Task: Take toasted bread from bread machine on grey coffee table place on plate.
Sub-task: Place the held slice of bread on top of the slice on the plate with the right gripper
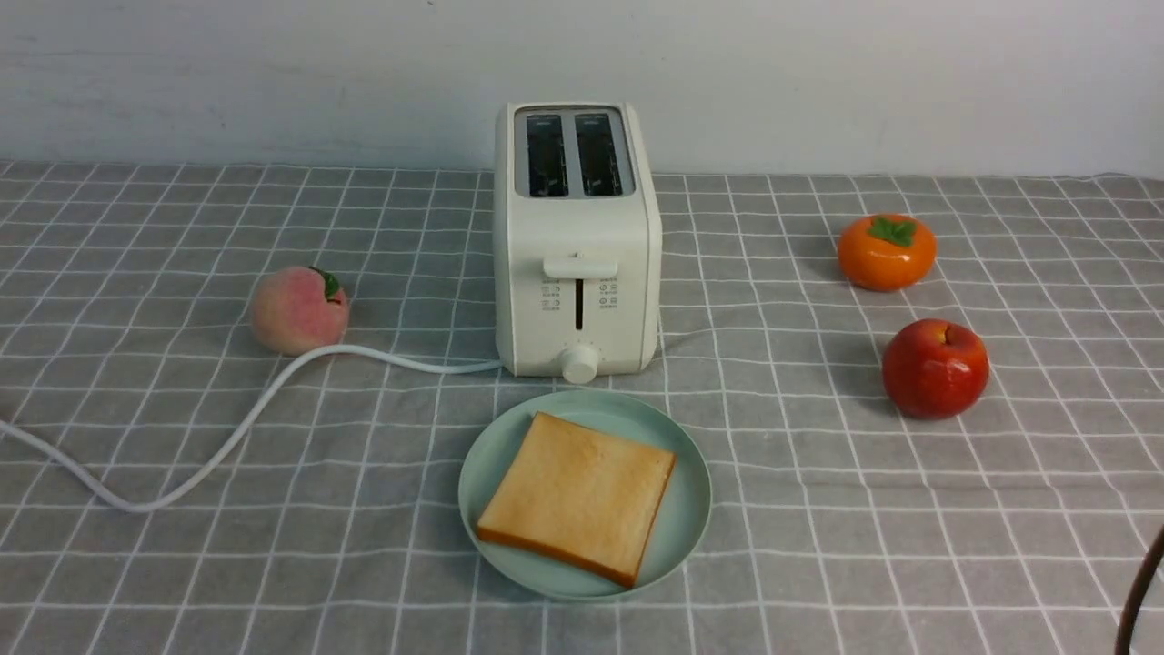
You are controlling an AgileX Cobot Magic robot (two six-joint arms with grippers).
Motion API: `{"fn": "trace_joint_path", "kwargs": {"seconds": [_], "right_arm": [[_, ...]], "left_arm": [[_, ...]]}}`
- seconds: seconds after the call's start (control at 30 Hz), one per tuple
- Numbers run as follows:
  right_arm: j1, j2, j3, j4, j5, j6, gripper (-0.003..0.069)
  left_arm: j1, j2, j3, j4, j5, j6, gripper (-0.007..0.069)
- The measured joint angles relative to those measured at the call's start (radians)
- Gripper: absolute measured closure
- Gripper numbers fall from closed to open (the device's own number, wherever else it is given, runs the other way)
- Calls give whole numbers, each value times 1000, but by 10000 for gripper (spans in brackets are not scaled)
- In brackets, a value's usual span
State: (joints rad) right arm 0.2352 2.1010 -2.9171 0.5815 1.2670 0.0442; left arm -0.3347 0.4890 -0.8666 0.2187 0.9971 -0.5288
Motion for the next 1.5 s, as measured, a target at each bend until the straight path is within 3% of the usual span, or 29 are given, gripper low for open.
{"fn": "trace_joint_path", "kwargs": {"seconds": [0.13,0.33,0.43,0.6,0.63,1.03,1.27,1.5], "right_arm": [[2,-71,164,-10,0,0,566],[71,-341,808,-197,-1,-87,566],[104,-480,1129,-219,-1,-125,566],[122,-586,1472,-71,-134,-248,566],[123,-582,1554,23,-215,-320,566],[123,-296,1657,633,-480,-802,566],[123,-223,1657,679,-571,-871,558],[123,-203,1660,630,-603,-875,353]], "left_arm": [[0,0,0,30,21,0,638],[0,0,0,65,34,0,638],[0,0,0,73,34,0,638],[0,0,0,75,29,-1,638],[0,0,0,75,26,-1,638],[0,0,0,67,25,-1,638],[0,0,0,64,25,-1,638],[0,0,0,56,25,-1,638]]}}
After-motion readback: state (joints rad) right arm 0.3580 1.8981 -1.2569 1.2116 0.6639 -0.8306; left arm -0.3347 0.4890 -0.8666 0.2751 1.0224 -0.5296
